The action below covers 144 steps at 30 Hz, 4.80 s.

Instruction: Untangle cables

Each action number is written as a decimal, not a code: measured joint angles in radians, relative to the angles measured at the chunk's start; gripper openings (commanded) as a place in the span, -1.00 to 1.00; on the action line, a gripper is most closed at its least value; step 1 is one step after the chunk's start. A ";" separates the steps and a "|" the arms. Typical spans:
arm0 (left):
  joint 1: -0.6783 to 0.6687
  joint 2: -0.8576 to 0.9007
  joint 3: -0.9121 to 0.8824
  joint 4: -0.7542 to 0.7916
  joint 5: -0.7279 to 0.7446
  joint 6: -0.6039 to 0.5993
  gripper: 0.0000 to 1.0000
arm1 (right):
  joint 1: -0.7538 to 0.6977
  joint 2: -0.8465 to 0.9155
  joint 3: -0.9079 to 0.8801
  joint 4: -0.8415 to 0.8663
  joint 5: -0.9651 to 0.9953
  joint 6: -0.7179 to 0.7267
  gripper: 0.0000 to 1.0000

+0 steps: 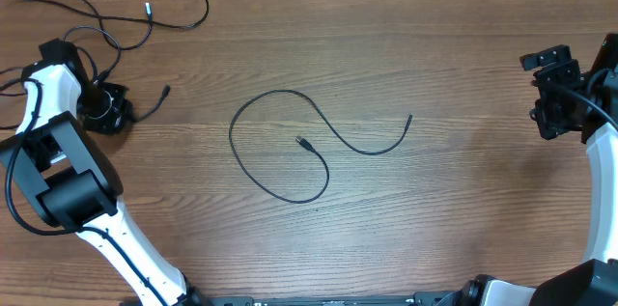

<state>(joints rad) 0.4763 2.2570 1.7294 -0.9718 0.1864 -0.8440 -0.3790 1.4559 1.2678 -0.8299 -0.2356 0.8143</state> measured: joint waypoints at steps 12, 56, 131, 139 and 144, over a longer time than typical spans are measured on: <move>0.043 0.002 0.097 0.034 0.202 -0.014 0.85 | 0.000 0.000 0.000 0.000 0.000 0.000 1.00; -0.061 0.024 0.142 0.494 -0.125 0.718 0.69 | 0.000 0.000 0.000 0.000 0.000 0.000 1.00; 0.004 -0.022 0.162 0.156 0.415 0.737 0.99 | 0.000 0.000 0.000 0.000 0.000 0.000 1.00; -0.106 -0.032 0.162 -0.075 0.681 0.741 0.99 | 0.000 0.000 0.000 -0.001 0.000 0.000 1.00; -0.277 -0.032 0.162 -0.254 0.482 0.739 0.99 | 0.000 0.000 0.000 0.000 0.000 0.000 1.00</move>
<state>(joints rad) 0.1997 2.2253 1.8912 -1.2255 0.6685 -0.1055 -0.3790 1.4559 1.2678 -0.8303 -0.2359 0.8143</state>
